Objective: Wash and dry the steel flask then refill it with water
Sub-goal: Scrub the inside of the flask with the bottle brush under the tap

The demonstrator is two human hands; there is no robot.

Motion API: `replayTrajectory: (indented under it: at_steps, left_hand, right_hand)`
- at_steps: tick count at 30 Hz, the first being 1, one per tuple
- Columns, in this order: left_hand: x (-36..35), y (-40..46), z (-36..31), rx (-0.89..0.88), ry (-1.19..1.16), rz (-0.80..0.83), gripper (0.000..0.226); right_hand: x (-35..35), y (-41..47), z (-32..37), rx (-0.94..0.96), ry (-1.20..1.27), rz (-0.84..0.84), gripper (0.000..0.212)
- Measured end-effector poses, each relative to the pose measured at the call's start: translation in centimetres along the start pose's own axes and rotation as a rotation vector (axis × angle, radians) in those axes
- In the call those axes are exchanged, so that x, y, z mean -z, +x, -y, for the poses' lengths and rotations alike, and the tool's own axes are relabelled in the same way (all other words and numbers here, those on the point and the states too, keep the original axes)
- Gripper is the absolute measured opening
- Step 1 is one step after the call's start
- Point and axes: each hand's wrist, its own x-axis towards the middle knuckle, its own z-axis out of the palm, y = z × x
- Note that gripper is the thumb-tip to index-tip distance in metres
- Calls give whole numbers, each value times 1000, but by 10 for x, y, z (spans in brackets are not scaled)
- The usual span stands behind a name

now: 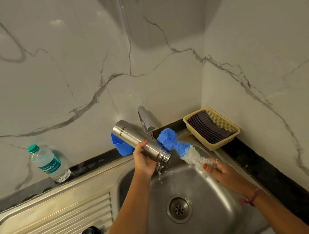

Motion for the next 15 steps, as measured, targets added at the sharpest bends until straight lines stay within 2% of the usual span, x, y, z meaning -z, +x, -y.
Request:
replayTrajectory:
  at_steps: [2, 6, 11, 15]
  left_hand:
    - [-1, -2, 2, 20, 24, -19, 69]
    - [-1, -5, 11, 68, 41, -31, 74]
    - [3, 2, 15, 76, 103, -82, 103]
    - [1, 2, 11, 85, 40, -69, 95]
  right_hand:
    - [-2, -1, -1, -4, 2, 22, 27]
    - [-6, 1, -2, -1, -15, -36, 31]
    - [-8, -1, -6, 24, 9, -19, 27]
    - [-10, -7, -13, 14, 1, -29, 25]
